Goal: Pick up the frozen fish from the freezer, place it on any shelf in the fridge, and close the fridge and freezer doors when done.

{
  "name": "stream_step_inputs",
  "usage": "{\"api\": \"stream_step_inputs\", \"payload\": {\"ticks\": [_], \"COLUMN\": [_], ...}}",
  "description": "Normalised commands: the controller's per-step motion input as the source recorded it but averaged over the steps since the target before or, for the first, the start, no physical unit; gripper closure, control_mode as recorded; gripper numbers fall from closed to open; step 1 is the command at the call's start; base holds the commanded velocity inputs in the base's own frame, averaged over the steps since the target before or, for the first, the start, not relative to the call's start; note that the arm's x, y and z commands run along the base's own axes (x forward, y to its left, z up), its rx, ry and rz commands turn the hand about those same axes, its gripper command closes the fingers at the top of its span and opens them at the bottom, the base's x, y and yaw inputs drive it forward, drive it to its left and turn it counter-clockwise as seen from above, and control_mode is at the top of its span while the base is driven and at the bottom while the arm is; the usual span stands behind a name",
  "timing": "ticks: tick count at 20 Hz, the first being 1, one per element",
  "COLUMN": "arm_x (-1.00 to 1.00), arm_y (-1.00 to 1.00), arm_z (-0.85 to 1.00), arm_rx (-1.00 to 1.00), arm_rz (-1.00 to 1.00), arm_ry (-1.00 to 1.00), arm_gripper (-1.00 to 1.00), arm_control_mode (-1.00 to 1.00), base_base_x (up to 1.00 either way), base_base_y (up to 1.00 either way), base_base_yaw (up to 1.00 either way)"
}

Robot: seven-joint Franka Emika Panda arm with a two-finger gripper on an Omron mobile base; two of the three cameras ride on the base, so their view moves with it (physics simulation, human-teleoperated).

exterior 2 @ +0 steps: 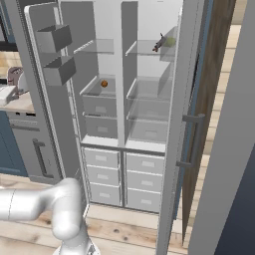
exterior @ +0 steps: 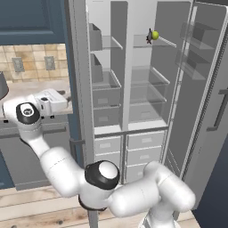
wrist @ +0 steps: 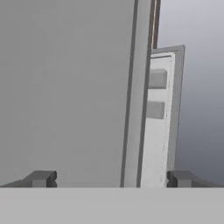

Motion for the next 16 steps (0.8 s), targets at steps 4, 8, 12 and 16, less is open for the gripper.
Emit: {"api": "stream_step_inputs", "payload": {"ticks": [4,8,12,16], "arm_x": [0.2,0.17,0.03,0.0], "arm_y": [-0.27,-0.28,-0.53,-0.8], "arm_z": [0.0,0.0,0.0,0.02], "arm_rx": [0.0,0.0,0.0,0.0], "arm_rz": [-0.03,-0.02,-0.01,0.0], "arm_ry": [0.0,0.0,0.0,-0.01], "arm_gripper": [-1.0,-1.0,-1.0,-1.0], "arm_control_mode": [-1.0,-1.0,-1.0,-1.0], "base_base_x": [0.0,0.0,0.0,0.0], "base_base_y": [0.0,0.0,0.0,0.0], "base_base_yaw": [0.0,0.0,0.0,0.0]}}
